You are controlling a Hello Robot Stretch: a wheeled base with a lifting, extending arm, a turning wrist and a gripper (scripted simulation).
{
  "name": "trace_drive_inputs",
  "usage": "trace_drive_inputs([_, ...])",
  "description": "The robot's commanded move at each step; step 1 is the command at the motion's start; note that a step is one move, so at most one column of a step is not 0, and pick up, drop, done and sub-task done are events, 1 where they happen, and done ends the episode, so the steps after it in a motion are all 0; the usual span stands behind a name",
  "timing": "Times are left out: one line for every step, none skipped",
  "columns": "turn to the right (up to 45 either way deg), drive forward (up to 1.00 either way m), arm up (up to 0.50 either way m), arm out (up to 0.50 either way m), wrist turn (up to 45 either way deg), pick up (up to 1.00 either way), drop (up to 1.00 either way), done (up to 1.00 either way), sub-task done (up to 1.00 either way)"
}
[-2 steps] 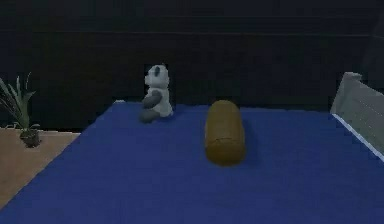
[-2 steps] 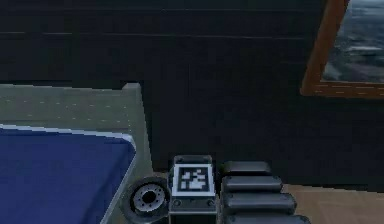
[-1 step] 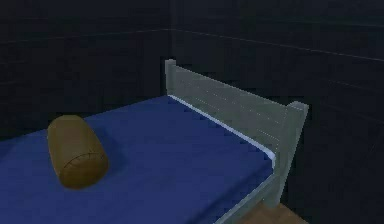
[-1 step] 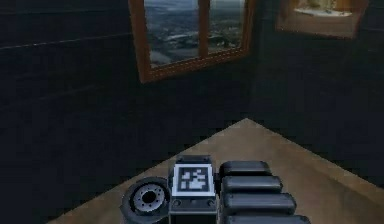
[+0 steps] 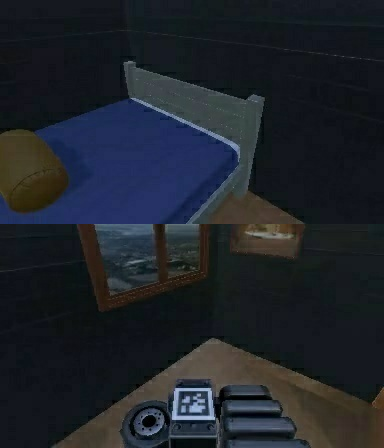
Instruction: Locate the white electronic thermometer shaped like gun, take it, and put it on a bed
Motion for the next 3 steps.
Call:
trace_drive_inputs([3.0,0.00,0.00,0.00,0.0,0.00,0.00,0.00,0.00])
trace_drive_inputs([-45.0,0.00,0.00,0.00,0.0,0.00,0.00,0.00,0.00])
trace_drive_inputs([-45.0,0.00,0.00,0.00,0.0,0.00,0.00,0.00,0.00])
